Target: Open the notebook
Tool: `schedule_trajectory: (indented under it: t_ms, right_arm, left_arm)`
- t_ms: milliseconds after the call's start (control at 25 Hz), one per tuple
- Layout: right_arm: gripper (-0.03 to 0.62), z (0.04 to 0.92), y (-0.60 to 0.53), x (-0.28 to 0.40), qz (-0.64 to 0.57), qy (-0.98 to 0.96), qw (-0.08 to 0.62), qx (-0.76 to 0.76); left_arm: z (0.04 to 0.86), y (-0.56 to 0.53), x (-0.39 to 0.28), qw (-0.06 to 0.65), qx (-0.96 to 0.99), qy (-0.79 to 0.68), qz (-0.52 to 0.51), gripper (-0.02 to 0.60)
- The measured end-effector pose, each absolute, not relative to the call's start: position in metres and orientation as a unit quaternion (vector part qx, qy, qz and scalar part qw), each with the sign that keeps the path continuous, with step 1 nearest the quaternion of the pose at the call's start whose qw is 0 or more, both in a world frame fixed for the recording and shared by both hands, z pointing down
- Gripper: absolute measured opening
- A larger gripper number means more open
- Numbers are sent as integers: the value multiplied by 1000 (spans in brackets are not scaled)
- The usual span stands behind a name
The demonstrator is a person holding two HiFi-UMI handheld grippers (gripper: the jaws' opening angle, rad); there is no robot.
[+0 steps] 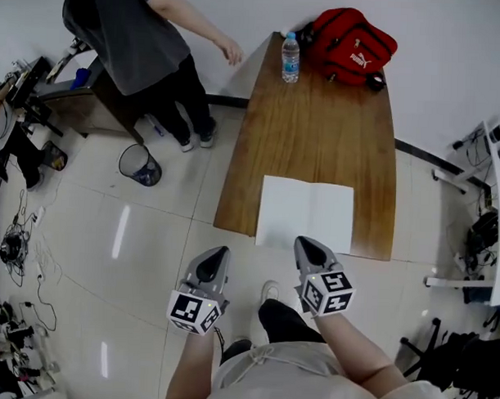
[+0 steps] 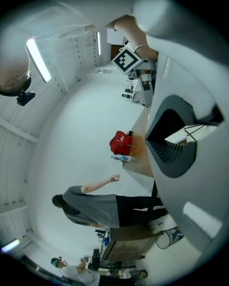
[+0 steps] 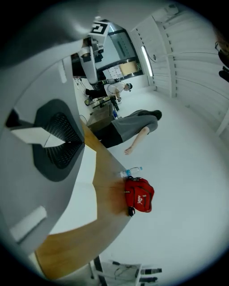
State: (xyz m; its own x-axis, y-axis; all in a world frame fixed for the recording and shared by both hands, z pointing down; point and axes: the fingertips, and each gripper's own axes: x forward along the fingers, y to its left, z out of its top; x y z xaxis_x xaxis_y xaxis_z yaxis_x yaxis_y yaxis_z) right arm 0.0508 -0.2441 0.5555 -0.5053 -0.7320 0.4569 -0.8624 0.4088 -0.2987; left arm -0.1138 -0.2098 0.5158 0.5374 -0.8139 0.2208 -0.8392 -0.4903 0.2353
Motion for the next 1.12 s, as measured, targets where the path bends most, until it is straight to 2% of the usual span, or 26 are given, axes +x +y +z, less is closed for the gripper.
schedule_trajectory:
  t_ms: [240, 520, 760, 1120]
  right_arm:
    - [5, 492, -221, 115, 180, -813, 96, 546]
    - [5, 450, -153, 163, 122, -785, 66, 604]
    - [5, 439, -69, 159, 103, -769, 62, 628]
    - [5, 414, 39, 108, 70, -780, 63, 618]
  left_arm:
    - [444, -212, -75, 84, 900, -427, 22, -3]
    - [410, -159, -35, 32, 927, -374, 12, -3]
    - [392, -79, -45, 11, 936, -352, 3, -3]
    - [366, 41, -77, -22, 945, -326, 5, -3]
